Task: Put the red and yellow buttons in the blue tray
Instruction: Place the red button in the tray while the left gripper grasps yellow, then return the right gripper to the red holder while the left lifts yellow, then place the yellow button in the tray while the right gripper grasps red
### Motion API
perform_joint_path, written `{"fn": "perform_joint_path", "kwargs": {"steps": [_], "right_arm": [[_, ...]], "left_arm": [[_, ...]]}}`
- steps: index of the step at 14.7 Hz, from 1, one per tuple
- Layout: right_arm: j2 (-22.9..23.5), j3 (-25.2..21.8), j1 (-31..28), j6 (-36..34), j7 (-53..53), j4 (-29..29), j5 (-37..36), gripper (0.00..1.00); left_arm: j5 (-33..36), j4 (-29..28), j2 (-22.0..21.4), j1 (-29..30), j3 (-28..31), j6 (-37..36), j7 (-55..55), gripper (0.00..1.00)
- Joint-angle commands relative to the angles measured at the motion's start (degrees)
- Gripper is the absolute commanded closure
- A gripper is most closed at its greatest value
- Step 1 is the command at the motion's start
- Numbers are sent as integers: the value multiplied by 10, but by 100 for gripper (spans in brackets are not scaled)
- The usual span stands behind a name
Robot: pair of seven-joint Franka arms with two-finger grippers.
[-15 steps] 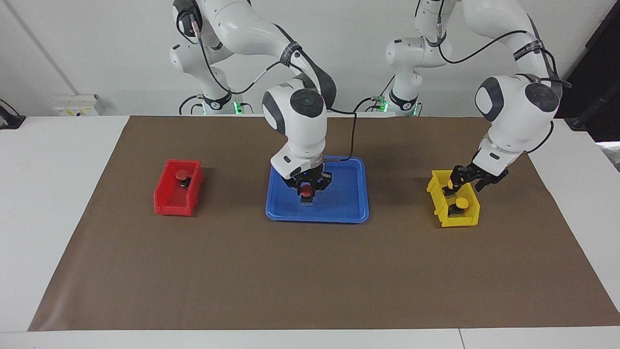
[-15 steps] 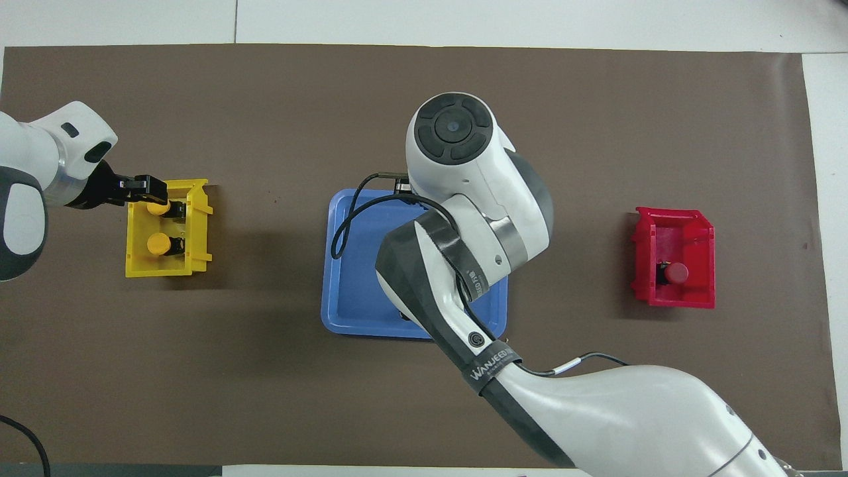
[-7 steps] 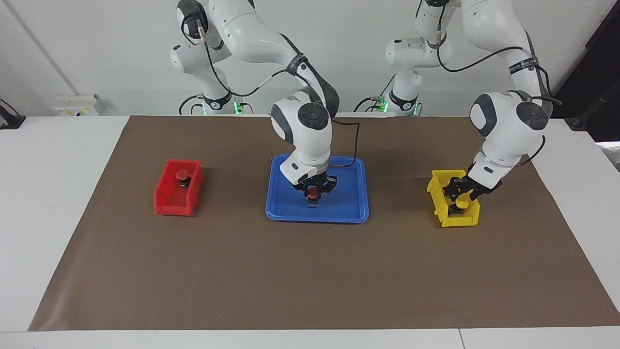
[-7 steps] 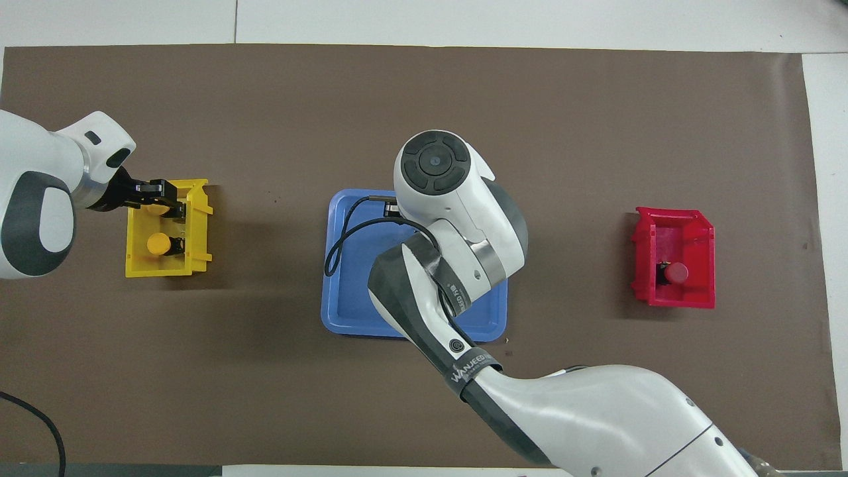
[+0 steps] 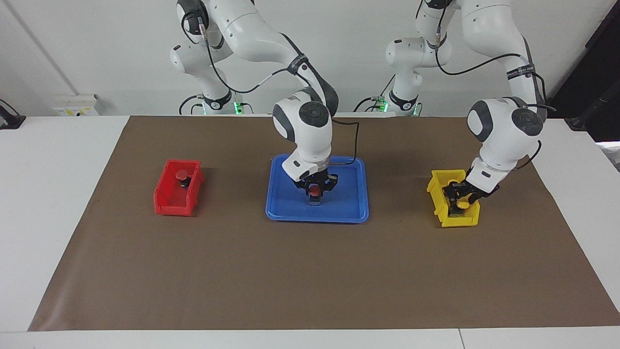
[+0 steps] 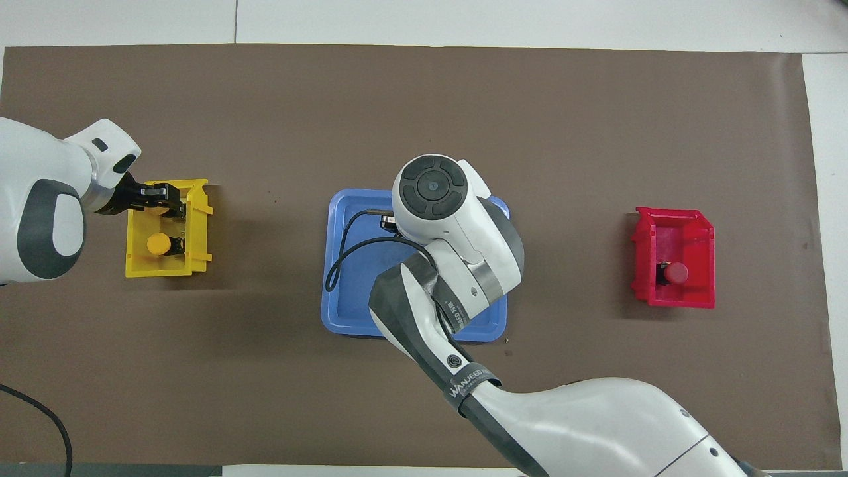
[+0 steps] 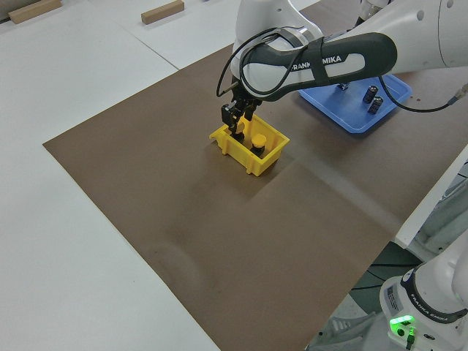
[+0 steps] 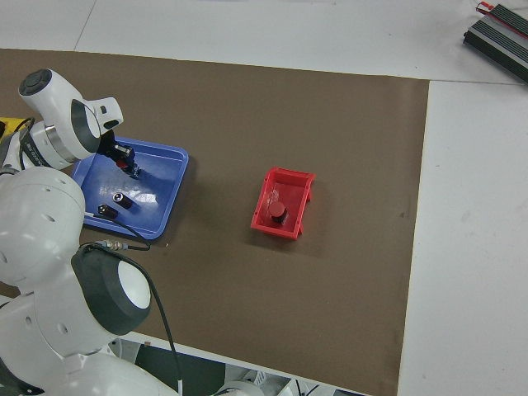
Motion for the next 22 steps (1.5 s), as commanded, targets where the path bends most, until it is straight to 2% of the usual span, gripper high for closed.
{"fn": "perform_joint_path", "kwargs": {"steps": [1,3,4,5,6,7,8,9,11,13,15,17,18,20,22], "right_arm": [[-18,-6,-12,-69,-1,59,-7,35],[-71,-7,-58,-115,-55,66,-38,35],[-106,-6,-90,-131,-105,41,-38,35],[-145,-6,-126,-145,-157,6,-38,35],[-180,-6,-160,-145,-204,-32,-38,35],[-214,-6,-183,-142,-236,-69,-37,35],[-255,-6,-206,-135,-263,-123,-37,35],[-292,-6,-233,-118,-293,-174,-37,35],[-352,-6,-293,-67,-396,-279,-31,35],[-386,-6,-341,2,-454,-366,-31,35],[-388,-6,-370,21,-482,-396,-30,35],[-375,-6,-375,33,-484,-405,-30,35],[-370,-7,-375,44,-485,-409,-30,35],[-361,-6,-376,50,-484,-410,-30,35],[-347,-7,-376,57,-483,-412,-30,36]], "left_arm": [[-4,-12,-3,4,-1,18,-3,36],[-4,-14,1,4,-1,27,-5,36],[-4,-19,3,4,-1,37,-5,36],[-4,-20,3,3,-1,39,-5,42],[-4,-20,3,3,-1,39,-5,54],[-4,-18,4,4,-1,39,-5,70],[-4,-15,4,5,-1,38,-3,84],[-4,-13,4,5,-1,34,-3,90],[-4,18,5,4,0,-6,-7,95],[-3,85,0,-1,3,-100,-6,95],[14,186,7,-2,2,-211,-4,96],[14,274,37,-20,0,-303,-14,98],[14,289,41,-53,0,-329,-49,98],[14,283,43,-121,-1,-288,-148,98],[10,270,42,-172,-2,-271,-161,98]]}}
